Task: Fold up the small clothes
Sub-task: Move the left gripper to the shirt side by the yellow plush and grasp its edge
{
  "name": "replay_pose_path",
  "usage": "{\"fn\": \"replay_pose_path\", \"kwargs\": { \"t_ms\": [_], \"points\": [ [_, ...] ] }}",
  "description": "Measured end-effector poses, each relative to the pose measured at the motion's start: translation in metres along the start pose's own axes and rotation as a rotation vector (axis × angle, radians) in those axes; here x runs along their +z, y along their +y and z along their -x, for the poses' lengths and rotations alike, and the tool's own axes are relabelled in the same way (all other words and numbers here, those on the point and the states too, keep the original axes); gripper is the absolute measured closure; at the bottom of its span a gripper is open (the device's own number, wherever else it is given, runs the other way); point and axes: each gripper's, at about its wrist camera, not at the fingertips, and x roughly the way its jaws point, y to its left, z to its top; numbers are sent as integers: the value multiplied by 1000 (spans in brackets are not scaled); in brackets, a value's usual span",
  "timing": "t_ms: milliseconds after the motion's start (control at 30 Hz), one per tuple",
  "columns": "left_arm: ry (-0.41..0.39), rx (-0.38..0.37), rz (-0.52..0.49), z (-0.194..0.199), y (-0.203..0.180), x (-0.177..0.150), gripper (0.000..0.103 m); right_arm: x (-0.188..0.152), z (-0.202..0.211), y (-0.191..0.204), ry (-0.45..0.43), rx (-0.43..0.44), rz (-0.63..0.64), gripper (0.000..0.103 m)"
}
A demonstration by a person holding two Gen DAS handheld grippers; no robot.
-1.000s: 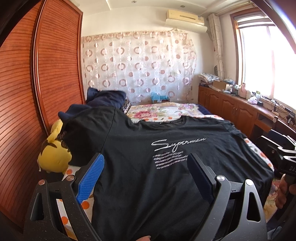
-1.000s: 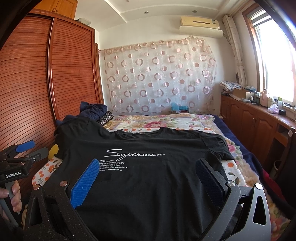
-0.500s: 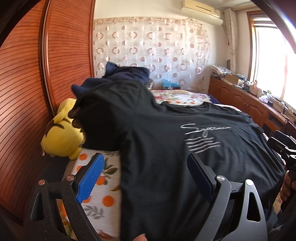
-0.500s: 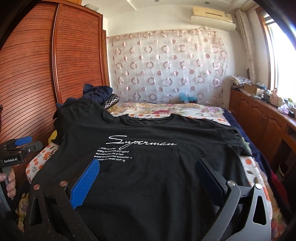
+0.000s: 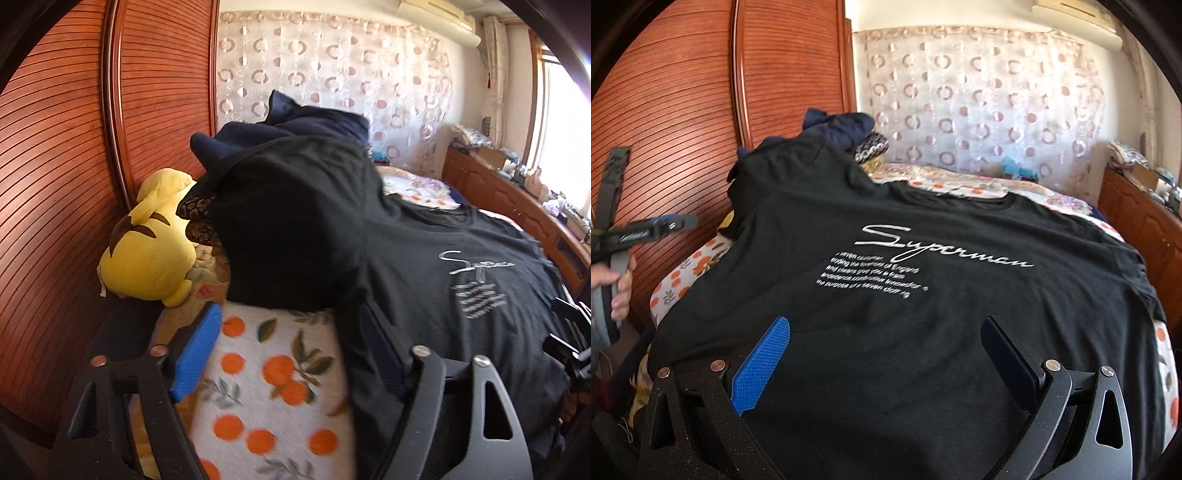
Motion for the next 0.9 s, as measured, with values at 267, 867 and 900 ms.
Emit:
{"fn": "replay_pose_path", "kwargs": {
  "t_ms": [267, 867, 900],
  "points": [
    [146, -5, 66, -54, 23, 13, 42, 3, -5, -8, 29, -8, 20, 0],
    [206, 73, 42, -83, 25, 13, 78, 6, -23, 7, 9, -32, 26, 0],
    [206, 73, 26, -82, 23, 12, 78, 6, -23, 8, 9, -32, 25, 0]
  ]
}}
